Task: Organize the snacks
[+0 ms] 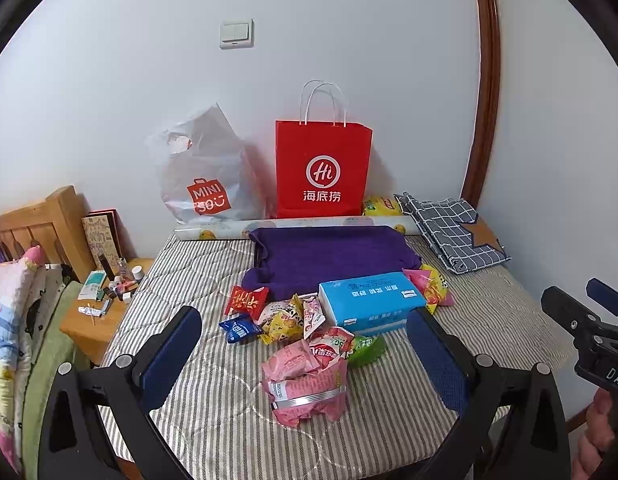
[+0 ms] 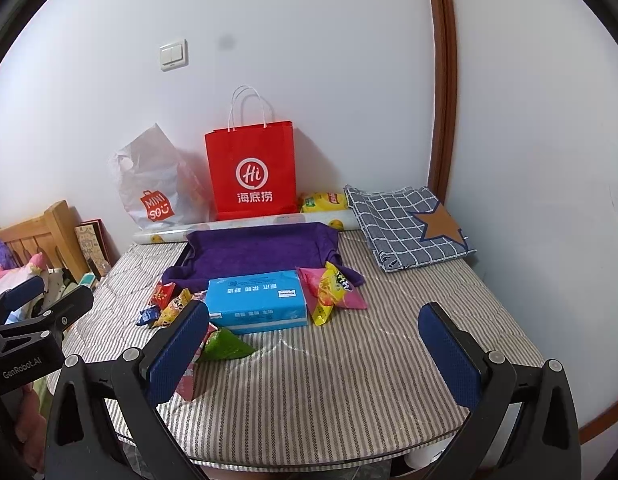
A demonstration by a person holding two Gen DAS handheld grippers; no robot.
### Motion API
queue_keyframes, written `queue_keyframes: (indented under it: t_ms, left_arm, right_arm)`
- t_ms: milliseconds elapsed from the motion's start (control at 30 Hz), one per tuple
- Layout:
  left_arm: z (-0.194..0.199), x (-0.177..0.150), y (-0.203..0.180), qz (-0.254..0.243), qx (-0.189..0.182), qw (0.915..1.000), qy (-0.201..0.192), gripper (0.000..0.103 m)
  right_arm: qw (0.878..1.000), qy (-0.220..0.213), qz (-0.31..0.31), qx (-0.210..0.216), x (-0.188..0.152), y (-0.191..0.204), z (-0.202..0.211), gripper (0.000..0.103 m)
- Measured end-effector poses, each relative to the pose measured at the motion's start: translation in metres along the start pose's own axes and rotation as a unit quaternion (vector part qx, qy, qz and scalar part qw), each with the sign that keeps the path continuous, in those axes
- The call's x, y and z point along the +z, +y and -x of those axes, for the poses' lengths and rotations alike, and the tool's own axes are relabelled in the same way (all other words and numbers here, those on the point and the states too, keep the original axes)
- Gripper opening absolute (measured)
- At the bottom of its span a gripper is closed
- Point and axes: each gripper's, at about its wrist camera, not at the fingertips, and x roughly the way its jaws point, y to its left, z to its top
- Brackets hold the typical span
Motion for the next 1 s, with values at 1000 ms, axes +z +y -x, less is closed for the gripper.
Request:
queue_keyframes:
  t_ms: [1000]
  left_arm:
    - [0.0016, -0.0037, 0.0002, 0.000, -0.002, 1.0000, 0.000, 0.103]
  right_arm:
    - [1.000, -0.002, -0.003, 0.002, -0.0056, 0.0012, 0.0009, 0.103]
